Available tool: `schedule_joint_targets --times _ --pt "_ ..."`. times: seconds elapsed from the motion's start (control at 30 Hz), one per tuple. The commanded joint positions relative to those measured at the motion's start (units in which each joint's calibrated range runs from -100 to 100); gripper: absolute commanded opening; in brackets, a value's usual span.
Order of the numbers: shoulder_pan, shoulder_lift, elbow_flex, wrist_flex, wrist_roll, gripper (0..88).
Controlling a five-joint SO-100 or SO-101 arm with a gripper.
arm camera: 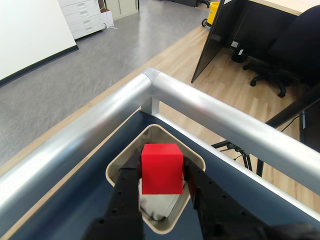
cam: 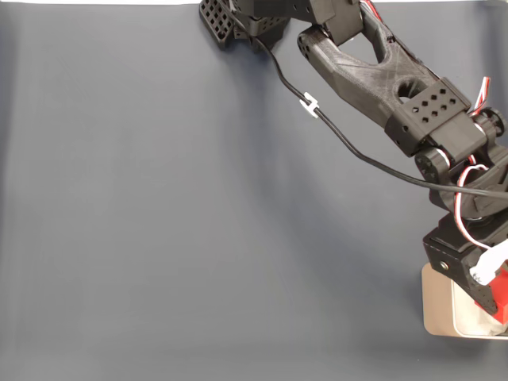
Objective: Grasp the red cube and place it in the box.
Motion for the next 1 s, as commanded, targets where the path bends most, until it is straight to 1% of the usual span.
schedule_joint_targets --times 0.0,0.27,0.33,0.43,0.5,0.53,0.7,0.97 --pt "0.2 -1.0 -3.3 -1.5 -0.6 3.9" --pt "0.2 -1.3 -3.3 -1.5 -0.8 4.3" --pt "0.1 -1.3 -3.3 -1.5 -0.9 9.8" --pt "0.2 -1.5 -3.3 -1.3 -1.1 26.2" --pt "0.2 -1.7 -3.1 -1.1 -1.2 33.8" --pt "0.2 -1.8 -2.9 -0.8 -1.2 35.8" --pt "0.4 -2.0 -2.9 -0.7 -0.8 42.6" --pt "0.4 -2.0 -2.9 -0.6 -0.7 44.7"
